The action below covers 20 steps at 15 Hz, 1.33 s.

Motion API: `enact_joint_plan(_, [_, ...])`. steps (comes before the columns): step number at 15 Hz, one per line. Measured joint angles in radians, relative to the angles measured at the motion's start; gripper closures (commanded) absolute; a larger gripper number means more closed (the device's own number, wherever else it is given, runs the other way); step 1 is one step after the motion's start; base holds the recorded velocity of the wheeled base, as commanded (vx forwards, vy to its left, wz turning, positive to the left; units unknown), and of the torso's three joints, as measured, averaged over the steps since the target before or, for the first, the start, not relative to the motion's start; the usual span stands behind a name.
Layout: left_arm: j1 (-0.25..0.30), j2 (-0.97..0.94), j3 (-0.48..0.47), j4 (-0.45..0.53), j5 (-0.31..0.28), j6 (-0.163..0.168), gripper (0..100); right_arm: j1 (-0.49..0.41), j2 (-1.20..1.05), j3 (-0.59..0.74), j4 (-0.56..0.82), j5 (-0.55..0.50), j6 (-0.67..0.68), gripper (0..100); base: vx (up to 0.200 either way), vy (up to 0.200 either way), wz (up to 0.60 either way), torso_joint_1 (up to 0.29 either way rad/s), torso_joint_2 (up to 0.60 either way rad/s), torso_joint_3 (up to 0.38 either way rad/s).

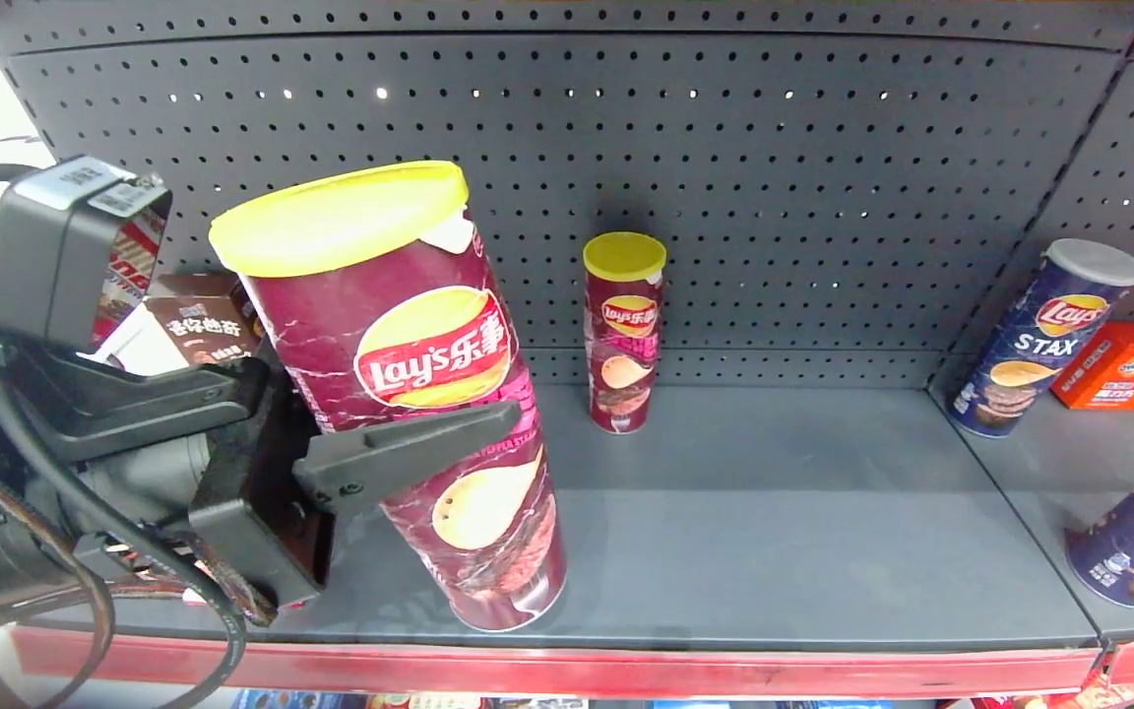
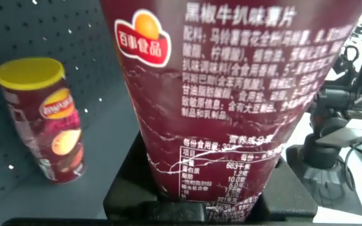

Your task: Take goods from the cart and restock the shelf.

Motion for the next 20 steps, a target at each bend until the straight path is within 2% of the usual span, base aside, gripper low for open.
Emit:
enact_joint_plan(4, [0.028,-0.018,0.054,-0.02,-0.001,0.004,100,0.0,0.0,0.0,0.0,0.0,0.0,0,0.0,0.0,0.0,0.0,0.0,0.0])
enact_joint_plan(11, [0.031,-0.031,0.113,-0.037,-0.003,0.008,100,0.0,0.0,0.0,0.0,0.003,-0.004,0,0.0,0.0,0.0,0.0,0.0,0.0])
enact_joint_plan(15, [0.037,-0.022,0.11,-0.051,0.0,0.003,100,0.003,0.006,-0.015,0.01,0.005,-0.008,0,0.0,0.0,0.0,0.0,0.0,0.0])
enact_joint_plan(17, [0.048,-0.019,0.118,-0.052,-0.001,0.004,100,0.014,0.051,-0.137,0.066,0.02,-0.001,0,0.0,0.0,0.0,0.0,0.0,0.0])
enact_joint_plan(19, [0.05,-0.02,0.135,-0.051,-0.001,0.003,100,0.037,0.135,-0.281,0.136,0.076,-0.039,0,0.0,0.0,0.0,0.0,0.0,0.0])
enact_joint_plan(20, [0.051,-0.02,0.144,-0.05,-0.001,0.002,100,0.046,0.159,-0.306,0.154,0.123,-0.074,0,0.0,0.0,0.0,0.0,0.0,0.0])
